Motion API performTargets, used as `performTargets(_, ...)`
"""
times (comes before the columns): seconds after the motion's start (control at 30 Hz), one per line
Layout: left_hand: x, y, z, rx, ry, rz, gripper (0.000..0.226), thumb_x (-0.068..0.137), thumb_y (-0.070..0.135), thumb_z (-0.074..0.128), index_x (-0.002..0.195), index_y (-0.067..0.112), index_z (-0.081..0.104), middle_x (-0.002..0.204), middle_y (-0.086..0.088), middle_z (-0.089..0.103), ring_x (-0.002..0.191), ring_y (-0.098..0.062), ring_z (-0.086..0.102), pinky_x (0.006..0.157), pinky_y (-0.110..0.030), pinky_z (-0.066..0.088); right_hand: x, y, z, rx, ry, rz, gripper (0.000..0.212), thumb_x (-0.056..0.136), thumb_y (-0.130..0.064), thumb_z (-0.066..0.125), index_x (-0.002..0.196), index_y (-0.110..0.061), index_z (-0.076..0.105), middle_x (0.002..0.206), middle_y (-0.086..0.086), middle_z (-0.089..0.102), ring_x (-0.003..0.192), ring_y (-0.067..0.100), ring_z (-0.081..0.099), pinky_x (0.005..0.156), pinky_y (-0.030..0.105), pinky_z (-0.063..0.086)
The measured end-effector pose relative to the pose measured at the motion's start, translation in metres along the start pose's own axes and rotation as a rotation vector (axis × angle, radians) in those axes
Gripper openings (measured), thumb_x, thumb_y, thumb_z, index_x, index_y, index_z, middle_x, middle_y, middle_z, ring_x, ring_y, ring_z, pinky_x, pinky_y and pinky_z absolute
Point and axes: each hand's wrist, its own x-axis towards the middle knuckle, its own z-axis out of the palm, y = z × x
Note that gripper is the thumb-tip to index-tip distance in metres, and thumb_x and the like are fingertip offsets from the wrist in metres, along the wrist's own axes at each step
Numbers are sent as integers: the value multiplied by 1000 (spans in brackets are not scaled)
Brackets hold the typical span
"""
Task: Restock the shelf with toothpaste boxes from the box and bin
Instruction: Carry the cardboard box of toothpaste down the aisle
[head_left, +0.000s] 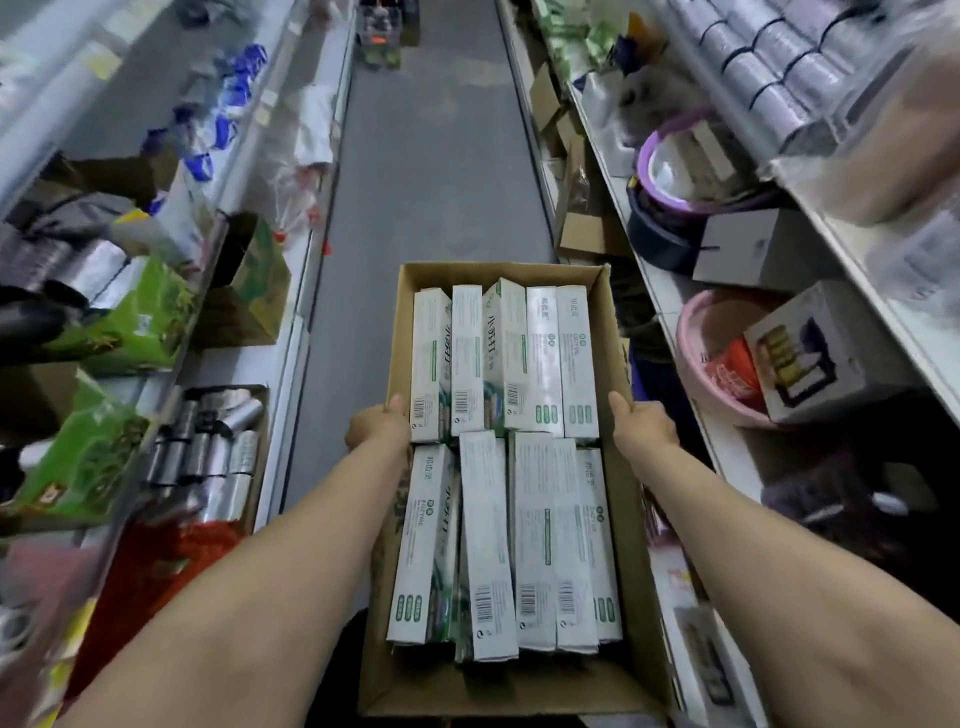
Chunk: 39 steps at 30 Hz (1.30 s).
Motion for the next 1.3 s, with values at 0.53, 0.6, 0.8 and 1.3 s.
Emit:
performTargets(0.53, 243, 298, 121, 11, -49, -13, 33, 99, 39, 55, 77, 16, 63, 91, -10, 71, 86, -31, 70, 82, -40, 58, 294, -257, 21, -36, 38, 65, 51, 103, -52, 43, 119, -9, 66, 117, 16, 66, 108, 37, 60, 84, 36, 45)
performTargets(0.6, 272, 337, 139, 42, -48, -8, 33, 100, 40, 54, 83, 13, 65, 92, -10, 71, 88, -31, 70, 84, -41, 57, 335, -285, 27, -17, 37, 68, 52, 101, -53, 44, 114, -9, 68, 116, 16, 68, 107, 37, 61, 94, 44, 50)
performTargets(0.8, 346, 437, 196, 75, -13, -21, 32, 101, 43, 50, 87, 17, 64, 95, -11, 70, 91, -33, 68, 91, -45, 56, 462, -368, 34, -8, -32, 63, 49, 102, -49, 47, 111, -4, 66, 117, 16, 66, 111, 40, 59, 95, 44, 48)
performTargets(1.3, 572, 685, 317, 22, -61, -108, 32, 99, 42, 54, 95, 14, 68, 100, -10, 71, 93, -32, 68, 91, -44, 56, 745, -596, 55, -86, 14, 81, 45, 102, -51, 46, 80, -14, 58, 99, 15, 65, 88, 32, 56, 81, 38, 46)
